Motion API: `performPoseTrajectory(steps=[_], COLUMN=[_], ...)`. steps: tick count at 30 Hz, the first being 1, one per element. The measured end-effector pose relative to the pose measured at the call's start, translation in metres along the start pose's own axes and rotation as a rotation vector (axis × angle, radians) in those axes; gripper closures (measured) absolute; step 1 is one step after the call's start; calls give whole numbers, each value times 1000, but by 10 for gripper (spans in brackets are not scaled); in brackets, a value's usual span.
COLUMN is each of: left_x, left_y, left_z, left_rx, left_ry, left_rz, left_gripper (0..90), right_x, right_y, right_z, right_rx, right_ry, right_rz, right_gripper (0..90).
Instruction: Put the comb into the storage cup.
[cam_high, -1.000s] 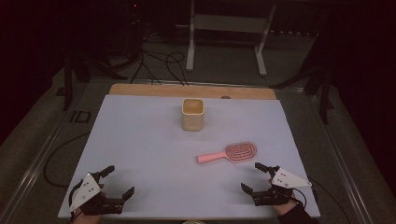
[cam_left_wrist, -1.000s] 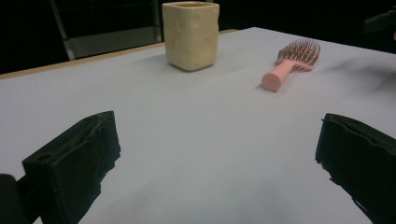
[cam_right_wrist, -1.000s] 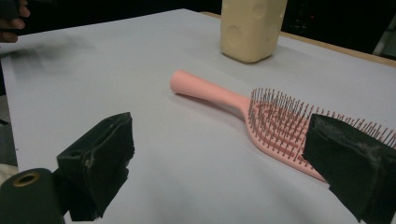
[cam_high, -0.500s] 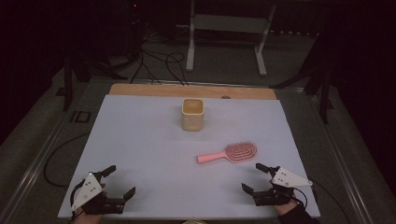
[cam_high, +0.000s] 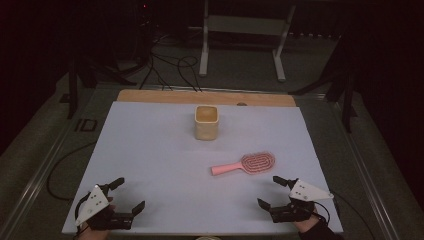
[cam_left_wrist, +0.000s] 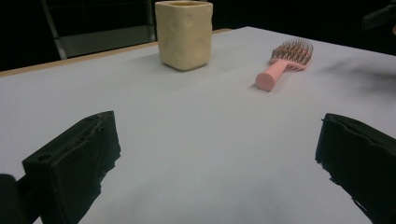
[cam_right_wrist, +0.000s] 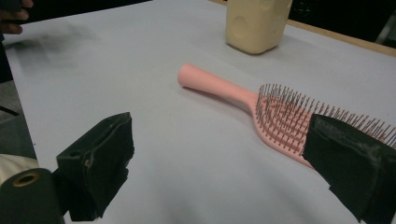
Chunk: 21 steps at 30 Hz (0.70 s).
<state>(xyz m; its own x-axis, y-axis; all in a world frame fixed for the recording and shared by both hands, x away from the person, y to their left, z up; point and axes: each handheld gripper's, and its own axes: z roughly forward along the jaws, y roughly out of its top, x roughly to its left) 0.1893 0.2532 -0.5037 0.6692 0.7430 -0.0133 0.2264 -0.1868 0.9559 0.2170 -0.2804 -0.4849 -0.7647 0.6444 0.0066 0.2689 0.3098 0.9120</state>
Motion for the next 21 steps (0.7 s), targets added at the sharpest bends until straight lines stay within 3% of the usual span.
performPoseTrajectory(steps=[9,21], left_x=[-1,-2], left_y=[0,0], left_z=[-1,1], left_rx=[-1,1], left_ry=[4,-3], left_rz=[-2,-4], left_gripper=[4,4], right_x=[6,5], right_y=[20,44], right_z=[-7,-17], right_rx=[25,8], right_ry=[-8,-23], right_rz=[-7,-11], right_gripper=[84,85])
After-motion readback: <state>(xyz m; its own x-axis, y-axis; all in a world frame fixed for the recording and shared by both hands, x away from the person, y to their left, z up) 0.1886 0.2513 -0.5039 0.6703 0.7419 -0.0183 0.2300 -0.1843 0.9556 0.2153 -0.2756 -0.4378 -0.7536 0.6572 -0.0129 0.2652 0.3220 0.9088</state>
